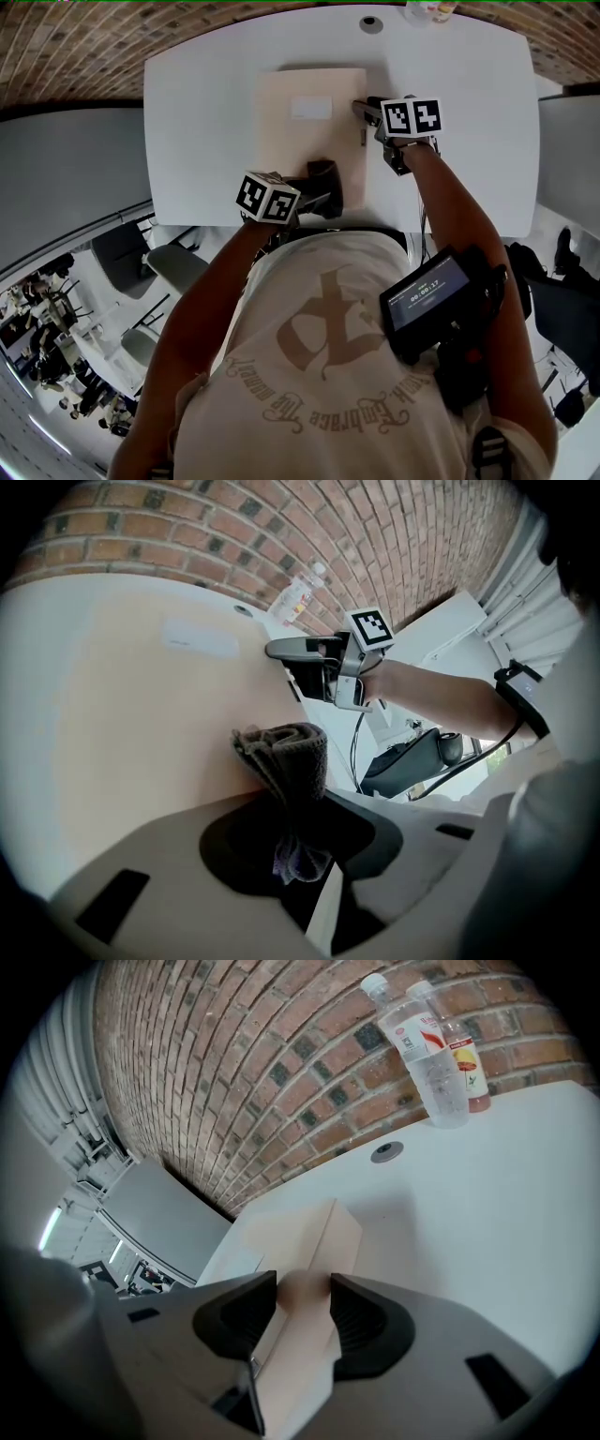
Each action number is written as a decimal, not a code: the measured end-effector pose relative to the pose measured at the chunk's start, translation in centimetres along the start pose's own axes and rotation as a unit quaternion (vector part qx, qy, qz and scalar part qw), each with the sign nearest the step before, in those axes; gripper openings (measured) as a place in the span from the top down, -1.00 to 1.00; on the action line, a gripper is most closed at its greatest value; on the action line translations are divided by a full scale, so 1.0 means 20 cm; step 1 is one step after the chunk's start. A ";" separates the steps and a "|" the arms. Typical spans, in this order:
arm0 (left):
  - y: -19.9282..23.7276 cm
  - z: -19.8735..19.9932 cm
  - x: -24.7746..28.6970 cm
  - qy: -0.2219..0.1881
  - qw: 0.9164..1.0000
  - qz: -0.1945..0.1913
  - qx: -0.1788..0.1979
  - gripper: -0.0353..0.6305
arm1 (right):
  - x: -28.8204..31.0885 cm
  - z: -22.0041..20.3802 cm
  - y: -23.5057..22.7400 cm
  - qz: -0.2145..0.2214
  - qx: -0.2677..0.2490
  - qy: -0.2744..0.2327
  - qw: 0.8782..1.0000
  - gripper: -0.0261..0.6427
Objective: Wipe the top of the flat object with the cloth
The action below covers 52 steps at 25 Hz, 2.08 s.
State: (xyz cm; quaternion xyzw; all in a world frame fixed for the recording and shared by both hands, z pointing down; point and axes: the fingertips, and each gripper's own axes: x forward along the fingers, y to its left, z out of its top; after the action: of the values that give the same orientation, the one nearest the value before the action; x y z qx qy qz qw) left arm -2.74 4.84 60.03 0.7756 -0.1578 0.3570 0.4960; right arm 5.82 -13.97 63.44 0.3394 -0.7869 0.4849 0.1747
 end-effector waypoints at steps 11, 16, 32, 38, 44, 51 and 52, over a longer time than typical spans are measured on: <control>0.25 -0.11 -0.30 -0.035 0.998 0.033 -0.046 0.55 | 0.00 0.00 0.00 0.000 0.002 0.000 1.000 0.34; 0.37 -0.19 -0.45 -0.058 0.994 0.053 -0.071 0.55 | 0.00 0.00 0.01 -0.008 0.001 -0.002 1.000 0.34; 0.71 -0.22 -0.80 -0.152 0.971 0.141 -0.115 0.56 | -0.03 0.01 0.01 -0.054 0.011 -0.014 0.998 0.35; 0.79 0.06 -0.83 -0.207 0.963 0.144 -0.099 0.56 | -0.10 0.00 0.01 -0.088 0.009 -0.027 0.996 0.45; 0.95 0.34 -0.85 -0.259 0.948 0.152 -0.107 0.56 | -0.16 -0.13 0.12 -0.111 -0.013 -0.007 0.994 0.45; 1.06 0.69 -0.81 -0.285 0.942 0.157 -0.082 0.56 | -0.18 -0.28 0.13 -0.146 -0.009 0.015 0.989 0.45; 1.07 0.74 -0.80 -0.281 0.944 0.159 -0.072 0.56 | -0.17 -0.28 0.13 -0.151 -0.004 0.011 0.989 0.45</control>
State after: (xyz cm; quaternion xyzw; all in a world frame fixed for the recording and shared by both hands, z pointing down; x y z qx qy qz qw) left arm -20.82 -19.70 58.94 0.7718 -0.4372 0.1863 0.4224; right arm 6.19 -7.05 62.28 0.4478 -0.7270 0.4533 0.2560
